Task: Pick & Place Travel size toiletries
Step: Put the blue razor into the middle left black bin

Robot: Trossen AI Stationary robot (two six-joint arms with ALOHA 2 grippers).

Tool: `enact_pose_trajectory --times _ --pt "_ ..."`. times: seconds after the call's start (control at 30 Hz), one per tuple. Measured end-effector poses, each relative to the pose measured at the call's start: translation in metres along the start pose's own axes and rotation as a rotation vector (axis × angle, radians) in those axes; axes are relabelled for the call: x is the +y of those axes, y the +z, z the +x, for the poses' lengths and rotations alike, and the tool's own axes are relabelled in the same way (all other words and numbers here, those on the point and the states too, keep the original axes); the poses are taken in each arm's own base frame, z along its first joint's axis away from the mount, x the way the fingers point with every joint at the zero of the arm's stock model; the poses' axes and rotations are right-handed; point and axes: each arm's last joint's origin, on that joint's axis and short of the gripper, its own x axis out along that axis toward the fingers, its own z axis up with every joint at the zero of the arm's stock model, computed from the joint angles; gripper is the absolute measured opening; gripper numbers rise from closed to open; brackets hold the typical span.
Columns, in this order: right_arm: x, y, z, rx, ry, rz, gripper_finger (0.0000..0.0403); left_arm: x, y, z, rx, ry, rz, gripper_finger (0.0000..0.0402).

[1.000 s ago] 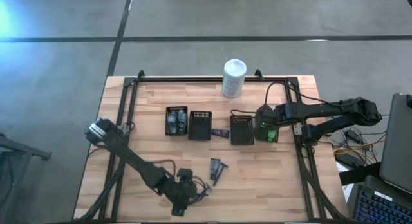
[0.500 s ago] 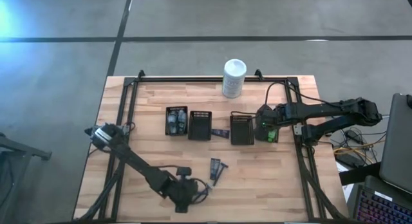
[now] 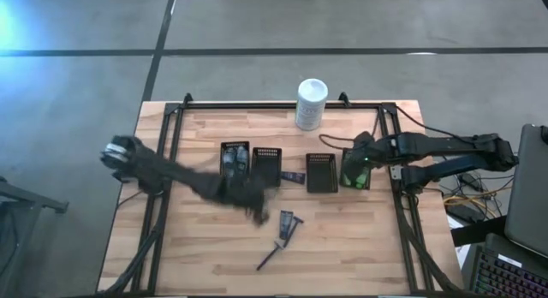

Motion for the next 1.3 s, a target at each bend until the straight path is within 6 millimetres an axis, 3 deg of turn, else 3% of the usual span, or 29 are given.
enact_pose_trajectory --times 0.1,0.2,0.33,0.43,0.67,0.8,0.93,1.07,1.17,1.3 --pt "-0.004 -0.002 -0.003 -0.024 0.014 0.062 0.0229 0.041 0.033 -0.002 -0.106 0.103 -0.303 0.0033" --pt "-0.006 -0.003 -0.002 -0.032 0.007 0.088 0.0226 0.073 0.049 0.005 -0.153 0.16 -0.471 0.0033" --pt "-0.004 -0.003 0.002 -0.02 -0.012 0.087 0.0229 0.096 0.058 0.02 -0.098 0.12 -0.528 0.0033" --pt "-0.002 -0.003 0.005 -0.009 -0.026 0.081 0.0239 0.101 0.055 0.032 -0.028 0.089 -0.544 0.0055" --pt "0.002 -0.003 0.012 0.016 -0.047 -0.008 0.027 0.1 0.052 0.039 0.021 0.07 -0.598 0.0187" --pt "0.01 -0.002 0.016 0.035 0.015 -0.097 0.0285 0.094 0.057 0.03 0.018 0.024 -0.545 0.0236" --pt "0.019 -0.003 0.021 0.042 0.046 -0.201 0.0298 0.082 0.059 0.015 0.015 -0.019 -0.382 0.0254" --pt "0.019 -0.004 0.024 0.061 0.025 -0.211 0.031 0.068 0.046 0.011 0.105 -0.101 -0.271 0.0253" --pt "0.019 -0.004 0.025 0.067 0.018 -0.214 0.032 0.046 0.029 0.01 0.208 -0.21 -0.142 0.0254" --pt "0.018 -0.004 0.024 0.07 0.019 -0.214 0.0334 0.017 -0.002 0.011 0.247 -0.21 -0.008 0.0254"
